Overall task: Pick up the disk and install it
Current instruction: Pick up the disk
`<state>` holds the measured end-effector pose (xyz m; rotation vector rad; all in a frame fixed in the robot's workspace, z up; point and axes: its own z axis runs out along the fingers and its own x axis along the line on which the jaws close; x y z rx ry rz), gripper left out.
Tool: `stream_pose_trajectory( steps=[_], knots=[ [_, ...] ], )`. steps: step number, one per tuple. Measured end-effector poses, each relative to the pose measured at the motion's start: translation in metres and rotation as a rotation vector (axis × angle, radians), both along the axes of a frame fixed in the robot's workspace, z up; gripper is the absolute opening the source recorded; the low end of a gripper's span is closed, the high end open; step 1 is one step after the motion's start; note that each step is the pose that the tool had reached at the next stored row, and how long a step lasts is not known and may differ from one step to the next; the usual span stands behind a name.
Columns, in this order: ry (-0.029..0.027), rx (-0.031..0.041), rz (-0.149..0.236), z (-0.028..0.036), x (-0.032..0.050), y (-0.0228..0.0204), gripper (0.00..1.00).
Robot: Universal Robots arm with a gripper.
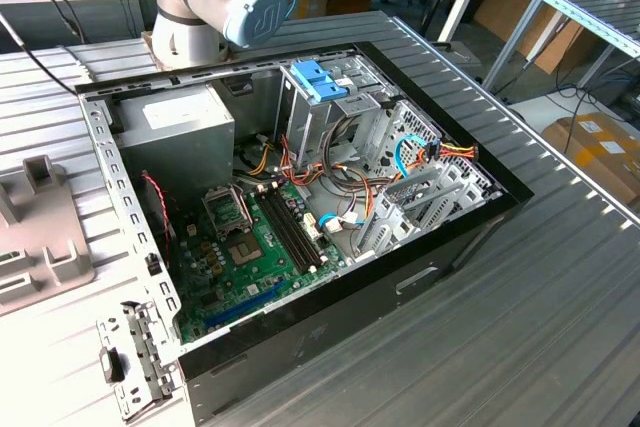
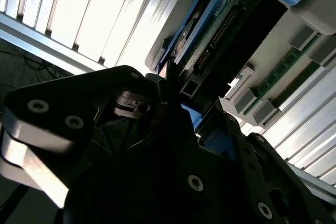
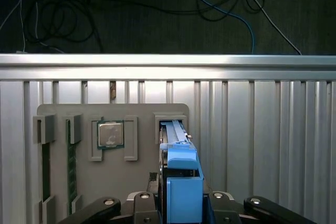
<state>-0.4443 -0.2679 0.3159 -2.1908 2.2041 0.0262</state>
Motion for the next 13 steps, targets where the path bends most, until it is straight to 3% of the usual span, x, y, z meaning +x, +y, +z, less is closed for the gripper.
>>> stream_pose_trajectory(
  steps=[13],
  knots=[
    [0.0,0.0003,0.0,0.0086,0.0,0.0,0.37]
  ],
)
